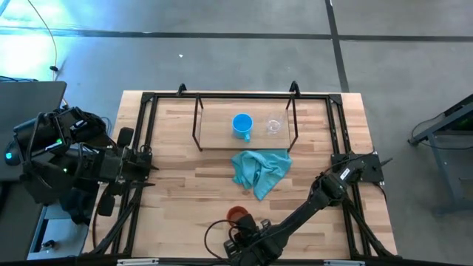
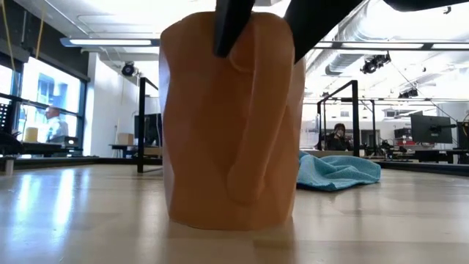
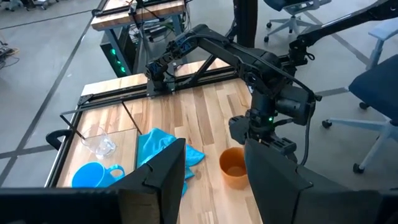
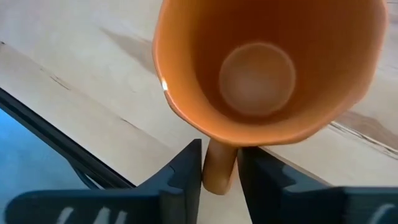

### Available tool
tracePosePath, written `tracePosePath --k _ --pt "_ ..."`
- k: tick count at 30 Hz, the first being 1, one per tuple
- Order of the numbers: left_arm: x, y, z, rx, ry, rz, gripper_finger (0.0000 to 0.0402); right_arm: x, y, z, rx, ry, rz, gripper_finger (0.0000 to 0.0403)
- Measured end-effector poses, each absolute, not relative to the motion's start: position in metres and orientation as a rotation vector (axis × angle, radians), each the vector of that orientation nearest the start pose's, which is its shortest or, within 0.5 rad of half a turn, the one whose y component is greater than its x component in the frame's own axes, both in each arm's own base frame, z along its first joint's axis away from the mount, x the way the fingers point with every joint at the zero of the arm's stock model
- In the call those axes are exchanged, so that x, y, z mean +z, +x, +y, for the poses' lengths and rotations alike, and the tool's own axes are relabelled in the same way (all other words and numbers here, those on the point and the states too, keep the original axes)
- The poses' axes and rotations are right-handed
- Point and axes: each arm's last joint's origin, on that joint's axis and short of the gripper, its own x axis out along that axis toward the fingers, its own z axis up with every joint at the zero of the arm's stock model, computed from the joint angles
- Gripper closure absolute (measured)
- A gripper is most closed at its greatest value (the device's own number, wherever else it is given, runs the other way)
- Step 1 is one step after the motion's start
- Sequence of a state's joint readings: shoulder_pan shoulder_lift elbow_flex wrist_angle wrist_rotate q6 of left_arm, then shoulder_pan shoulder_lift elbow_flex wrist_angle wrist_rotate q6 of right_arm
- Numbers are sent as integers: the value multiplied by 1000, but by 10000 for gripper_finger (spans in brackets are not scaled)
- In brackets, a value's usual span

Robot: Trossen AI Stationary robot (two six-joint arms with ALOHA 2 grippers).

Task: Stack small to large cups/mugs on shelf
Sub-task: Put the brown mug on the shelf

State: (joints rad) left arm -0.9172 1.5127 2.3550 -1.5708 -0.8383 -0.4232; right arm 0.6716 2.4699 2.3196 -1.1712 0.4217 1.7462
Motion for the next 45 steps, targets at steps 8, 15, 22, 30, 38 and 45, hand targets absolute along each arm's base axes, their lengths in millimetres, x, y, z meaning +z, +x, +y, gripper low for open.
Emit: tracePosePath --k 8,15,22,30,38,45 --pt "532 131 -136 24 145 465 247 199 398 302 -751 846 901 367" --pt "532 131 -136 24 146 465 247 199 401 298 -751 830 891 372" --pt "532 131 -136 24 148 465 248 201 410 286 -751 808 893 373" --pt "532 131 -136 24 148 465 248 213 426 261 -721 753 912 373" --pt "532 131 -136 24 148 465 248 220 437 240 -739 794 921 375" --pt "532 131 -136 24 148 465 248 230 441 224 -759 821 900 375"
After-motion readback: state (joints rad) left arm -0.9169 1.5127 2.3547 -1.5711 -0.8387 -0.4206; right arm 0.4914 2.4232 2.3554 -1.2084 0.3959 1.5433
